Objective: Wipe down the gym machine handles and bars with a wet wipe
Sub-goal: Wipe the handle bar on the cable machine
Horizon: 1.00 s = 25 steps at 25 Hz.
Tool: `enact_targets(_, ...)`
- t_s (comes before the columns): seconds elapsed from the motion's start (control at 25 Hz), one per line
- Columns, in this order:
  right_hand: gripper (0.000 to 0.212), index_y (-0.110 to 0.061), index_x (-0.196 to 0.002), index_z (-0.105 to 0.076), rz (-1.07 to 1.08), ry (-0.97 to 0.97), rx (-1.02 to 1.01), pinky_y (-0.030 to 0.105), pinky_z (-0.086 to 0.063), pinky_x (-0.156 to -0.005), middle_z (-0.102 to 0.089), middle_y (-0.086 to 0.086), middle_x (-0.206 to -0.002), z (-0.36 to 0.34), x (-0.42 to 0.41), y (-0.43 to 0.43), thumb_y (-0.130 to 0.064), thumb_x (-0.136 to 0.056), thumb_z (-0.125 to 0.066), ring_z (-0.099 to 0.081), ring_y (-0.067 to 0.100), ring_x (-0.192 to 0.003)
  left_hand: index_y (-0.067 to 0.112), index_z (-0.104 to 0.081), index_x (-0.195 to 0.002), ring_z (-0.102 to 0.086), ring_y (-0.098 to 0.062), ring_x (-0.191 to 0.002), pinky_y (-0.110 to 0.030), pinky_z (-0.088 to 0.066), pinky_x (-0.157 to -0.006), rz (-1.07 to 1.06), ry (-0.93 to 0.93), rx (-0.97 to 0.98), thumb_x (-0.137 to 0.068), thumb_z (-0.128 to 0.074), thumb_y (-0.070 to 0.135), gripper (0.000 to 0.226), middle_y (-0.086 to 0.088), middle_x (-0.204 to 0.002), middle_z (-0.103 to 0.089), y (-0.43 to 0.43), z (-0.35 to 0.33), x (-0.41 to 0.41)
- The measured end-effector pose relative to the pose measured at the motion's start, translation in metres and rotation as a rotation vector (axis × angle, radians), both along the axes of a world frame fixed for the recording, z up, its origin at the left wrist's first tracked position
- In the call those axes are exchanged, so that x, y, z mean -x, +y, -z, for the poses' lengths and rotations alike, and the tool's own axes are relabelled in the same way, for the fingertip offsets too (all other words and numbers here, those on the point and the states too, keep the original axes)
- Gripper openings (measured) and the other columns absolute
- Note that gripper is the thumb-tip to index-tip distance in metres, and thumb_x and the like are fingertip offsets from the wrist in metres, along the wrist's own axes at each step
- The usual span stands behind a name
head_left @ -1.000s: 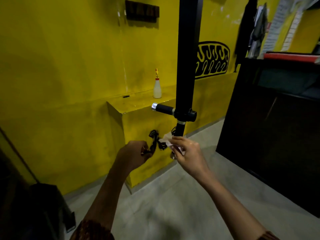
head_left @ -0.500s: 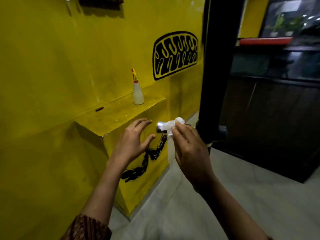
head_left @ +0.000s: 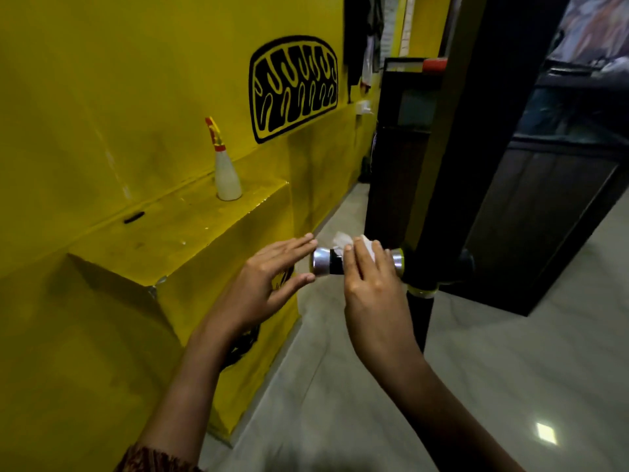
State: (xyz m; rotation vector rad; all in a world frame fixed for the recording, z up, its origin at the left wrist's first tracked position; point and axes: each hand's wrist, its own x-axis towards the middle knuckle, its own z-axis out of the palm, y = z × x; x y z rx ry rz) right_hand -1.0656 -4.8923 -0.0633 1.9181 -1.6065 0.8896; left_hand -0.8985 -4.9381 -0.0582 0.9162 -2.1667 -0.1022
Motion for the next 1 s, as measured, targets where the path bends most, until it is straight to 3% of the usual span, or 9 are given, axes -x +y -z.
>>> enact_targets(0.16, 0.058, 0.007, -0.118, -0.059, -0.135, 0.05, -0.058, 0.05, -0.048, -0.087, -0.06, 0.025, -0.119, -0.005, 0.005, -0.005, 0.011, -0.062, -0.074, -0.055, 0.042, -0.114, 0.012, -0.044, -0.135, -0.045, -0.016, -0.126, -0.043, -0.041, -0.102, -0.032, -0.041, 0.111, -0.094, -0.038, 0.049, 0.056, -0.003, -0.136, -0.05, 0.0, 0.014, 0.001)
enact_targets(0.32, 0.046, 0.008, -0.114, -0.061, -0.021, 0.121, 0.027, 0.048, -0.051, -0.086, -0.06, 0.025, -0.12, 0.0, 0.03, 0.015, 0.009, -0.071, -0.047, -0.055, 0.038, -0.115, 0.011, -0.05, -0.13, -0.044, -0.013, -0.123, -0.037, -0.042, -0.1, -0.087, -0.008, 0.193, -0.095, -0.036, 0.045, 0.051, -0.002, -0.132, -0.052, -0.001, 0.017, 0.005)
enact_targets(0.44, 0.042, 0.004, -0.111, -0.064, -0.121, 0.198, -0.034, 0.044, -0.053, -0.085, -0.06, 0.023, -0.119, 0.03, 0.023, 0.042, 0.005, -0.069, -0.057, -0.054, 0.032, -0.115, 0.011, -0.051, -0.129, -0.044, -0.012, -0.123, -0.034, -0.039, -0.101, -0.093, 0.01, 0.211, -0.093, -0.041, 0.041, 0.048, -0.001, -0.132, -0.052, -0.001, 0.021, 0.003)
enact_targets(0.52, 0.039, 0.004, -0.111, -0.064, -0.211, 0.145, 0.011, 0.042, -0.052, -0.087, -0.061, 0.022, -0.119, 0.028, 0.02, 0.048, 0.005, -0.075, -0.05, -0.056, 0.032, -0.115, 0.011, -0.052, -0.129, -0.046, -0.014, -0.121, -0.037, -0.042, -0.1, -0.1, 0.018, 0.224, -0.094, -0.04, 0.042, 0.048, -0.003, -0.131, -0.054, 0.0, 0.023, 0.004)
enact_targets(0.6, 0.045, 0.007, -0.119, -0.057, -0.198, 0.009, 0.079, 0.044, -0.041, -0.1, -0.055, 0.026, -0.126, 0.01, 0.015, 0.034, 0.011, -0.077, -0.041, -0.049, 0.035, -0.122, 0.01, -0.054, -0.128, -0.048, -0.015, -0.12, -0.041, -0.044, -0.098, -0.094, 0.035, 0.227, -0.095, -0.039, 0.043, 0.049, -0.005, -0.129, -0.056, 0.0, 0.023, 0.005)
enact_targets(0.68, 0.055, 0.006, -0.126, -0.051, -0.155, -0.084, 0.04, 0.043, -0.03, -0.107, -0.05, 0.025, -0.132, -0.005, 0.003, 0.013, 0.018, -0.073, -0.049, -0.044, 0.035, -0.128, 0.009, -0.055, -0.126, -0.051, -0.016, -0.118, -0.043, -0.047, -0.095, -0.096, 0.048, 0.229, -0.094, -0.041, 0.042, 0.049, -0.006, -0.127, -0.058, 0.0, 0.023, 0.006)
enact_targets(0.76, 0.049, 0.004, -0.125, -0.053, -0.158, -0.018, -0.002, 0.039, -0.026, -0.11, -0.053, 0.023, -0.13, 0.004, -0.005, 0.002, 0.011, -0.077, -0.054, -0.046, 0.034, -0.126, 0.009, -0.056, -0.125, -0.052, -0.018, -0.116, -0.045, -0.049, -0.092, -0.105, 0.045, 0.238, -0.093, -0.042, 0.042, 0.048, -0.007, -0.126, -0.06, 0.001, 0.023, 0.006)
enact_targets(0.88, 0.038, 0.004, -0.115, -0.061, -0.219, 0.168, 0.032, 0.038, -0.036, -0.103, -0.059, 0.021, -0.122, 0.024, 0.016, 0.016, -0.003, -0.081, -0.045, -0.053, 0.031, -0.119, 0.009, -0.059, -0.122, -0.052, -0.017, -0.115, -0.045, -0.05, -0.092, -0.115, 0.06, 0.231, -0.09, -0.046, 0.039, 0.046, -0.006, -0.124, -0.061, 0.002, 0.021, 0.006)
enact_targets(1.0, 0.031, 0.006, -0.111, -0.061, -0.224, 0.126, 0.128, 0.044, -0.043, -0.095, -0.061, 0.025, -0.116, 0.017, 0.03, 0.034, 0.003, -0.083, -0.05, -0.056, 0.034, -0.114, 0.009, -0.06, -0.122, -0.054, -0.017, -0.115, -0.042, -0.05, -0.092, -0.129, 0.075, 0.22, -0.088, -0.048, 0.036, 0.045, -0.006, -0.124, -0.061, 0.003, 0.021, 0.009)
